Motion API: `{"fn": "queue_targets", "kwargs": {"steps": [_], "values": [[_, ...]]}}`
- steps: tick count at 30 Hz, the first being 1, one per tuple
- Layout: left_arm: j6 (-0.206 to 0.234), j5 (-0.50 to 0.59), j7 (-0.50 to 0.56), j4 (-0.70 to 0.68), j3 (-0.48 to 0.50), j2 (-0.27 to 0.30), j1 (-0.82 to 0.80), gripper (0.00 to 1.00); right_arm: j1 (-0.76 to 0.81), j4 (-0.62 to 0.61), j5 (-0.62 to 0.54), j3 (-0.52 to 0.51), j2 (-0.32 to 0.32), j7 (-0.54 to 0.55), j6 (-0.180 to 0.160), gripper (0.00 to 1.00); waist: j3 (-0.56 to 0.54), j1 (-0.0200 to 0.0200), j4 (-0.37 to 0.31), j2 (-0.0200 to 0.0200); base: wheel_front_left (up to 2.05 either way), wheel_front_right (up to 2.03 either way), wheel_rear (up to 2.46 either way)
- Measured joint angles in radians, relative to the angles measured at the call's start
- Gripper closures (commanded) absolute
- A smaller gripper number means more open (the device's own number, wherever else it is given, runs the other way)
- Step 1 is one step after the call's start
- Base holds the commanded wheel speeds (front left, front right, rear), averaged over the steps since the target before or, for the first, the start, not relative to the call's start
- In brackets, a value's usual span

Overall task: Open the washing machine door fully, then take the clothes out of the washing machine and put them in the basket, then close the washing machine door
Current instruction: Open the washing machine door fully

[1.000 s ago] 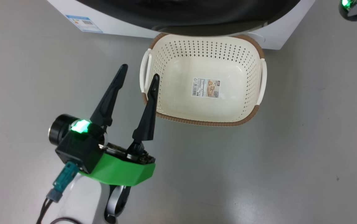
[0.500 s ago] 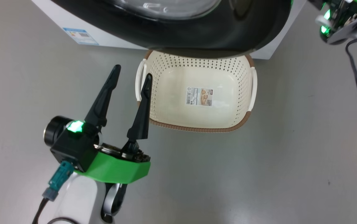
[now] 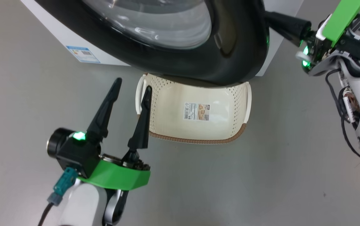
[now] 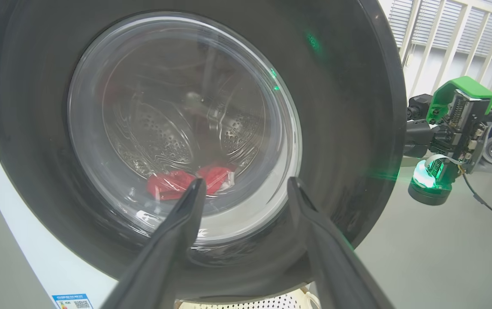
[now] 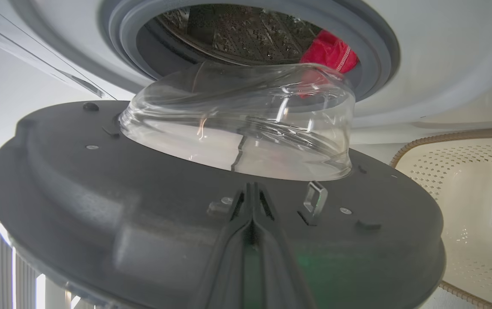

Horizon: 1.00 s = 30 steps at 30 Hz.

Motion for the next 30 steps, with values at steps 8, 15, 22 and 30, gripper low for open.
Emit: {"fn": "queue_targets", "kwargs": {"steps": [8,15,22,30], "values": [[0.000,0.000,0.000,0.010,0.007,0.000,0.028,0.00,0.021,-0.004,-0.019,0.001,0.013,-0.058,0.000,0.65,-0.026,-0.0001,-0.007,0.0000,0.00,0.00,0.00],[-0.001,-0.001,0.000,0.010,0.022,0.000,0.028,0.00,0.059,-0.034,-0.078,-0.004,0.021,-0.183,0.000,0.00,-0.020,0.0000,-0.031,0.0000,0.00,0.00,0.00],[-0.008,-0.001,0.000,0.015,0.035,0.000,0.028,0.00,0.162,-0.204,-0.129,-0.014,0.010,-0.305,0.000,0.00,-0.022,0.0000,-0.068,0.0000,0.00,0.00,0.00],[-0.016,0.000,0.000,0.016,0.049,0.001,0.026,0.00,0.310,-0.367,-0.266,0.019,-0.040,-0.492,0.000,0.00,-0.024,0.0000,-0.104,0.0000,0.00,0.00,0.00]]}}
